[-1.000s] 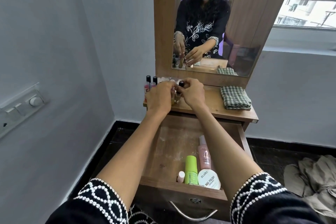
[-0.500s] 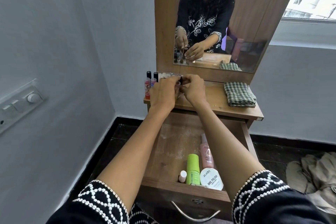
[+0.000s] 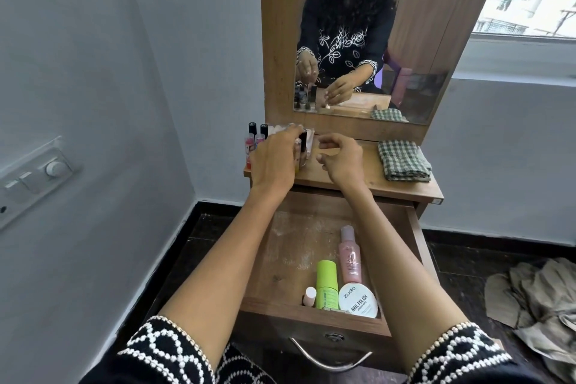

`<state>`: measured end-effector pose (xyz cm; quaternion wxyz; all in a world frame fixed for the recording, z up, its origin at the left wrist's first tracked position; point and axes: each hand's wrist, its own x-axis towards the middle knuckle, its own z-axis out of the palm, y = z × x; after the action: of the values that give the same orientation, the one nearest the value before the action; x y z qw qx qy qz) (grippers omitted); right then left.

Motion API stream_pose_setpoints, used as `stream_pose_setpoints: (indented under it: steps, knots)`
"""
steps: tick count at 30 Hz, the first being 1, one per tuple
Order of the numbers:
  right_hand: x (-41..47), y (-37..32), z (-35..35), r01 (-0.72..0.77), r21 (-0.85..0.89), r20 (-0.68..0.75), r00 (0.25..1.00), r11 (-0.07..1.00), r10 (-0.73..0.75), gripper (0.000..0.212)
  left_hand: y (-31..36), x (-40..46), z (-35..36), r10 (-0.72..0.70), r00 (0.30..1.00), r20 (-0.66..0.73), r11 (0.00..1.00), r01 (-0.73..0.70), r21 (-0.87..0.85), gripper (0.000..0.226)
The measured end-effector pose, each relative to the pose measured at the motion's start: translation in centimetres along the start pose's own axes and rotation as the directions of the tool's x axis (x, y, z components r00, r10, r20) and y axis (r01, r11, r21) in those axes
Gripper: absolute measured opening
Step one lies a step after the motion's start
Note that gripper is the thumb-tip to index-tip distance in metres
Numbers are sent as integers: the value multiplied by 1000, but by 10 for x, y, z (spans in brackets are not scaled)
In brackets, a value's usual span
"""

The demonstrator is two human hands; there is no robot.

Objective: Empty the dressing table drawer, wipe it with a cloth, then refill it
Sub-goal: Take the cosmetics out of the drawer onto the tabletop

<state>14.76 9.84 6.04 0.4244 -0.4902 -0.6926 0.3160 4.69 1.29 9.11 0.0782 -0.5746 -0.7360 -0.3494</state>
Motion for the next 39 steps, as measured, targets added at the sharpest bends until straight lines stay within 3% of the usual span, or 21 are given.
stream_pose_setpoints:
  steps: [4,9,12,18,24,26,31,34,36,39]
  knots:
    - [-33,1,-25,-8,37,22,1000,999,7,28,4,-27,-12,15,1000,-20,990,-18,-139,33]
    - [-91,10,-51,-56,21,291,955,998,48,34,-4,-98,-16,-84,964,250,967,140,-214,39]
    - [-121,19,-53,-87,-35,359,929,996,93,36,-7,-127,-17,-148,917,372,940,248,-236,42]
    - [-159,33,-48,-129,-51,498,856,990,137,41,-8,-146,-14,-171,861,480,911,323,-256,43]
    - [-167,39,-42,-104,-168,525,832,980,178,42,-16,-149,-5,-143,802,580,888,363,-283,32]
    - [-166,40,-41,-73,-213,542,821,974,180,39,-19,-145,-5,-144,747,649,893,381,-239,34]
    - [-165,40,-38,-29,-276,605,771,961,197,26,-28,-131,-8,-186,530,828,905,420,-66,35]
    - [-165,39,-36,-1,-287,624,759,958,187,23,-24,-127,-7,-180,447,876,903,428,-33,32]
    - [-165,38,-35,6,-302,633,749,953,196,22,-22,-129,-4,-175,448,877,903,428,-39,29]
    - [-165,38,-35,17,-302,632,752,953,187,22,-24,-134,4,-168,540,825,915,396,-72,27]
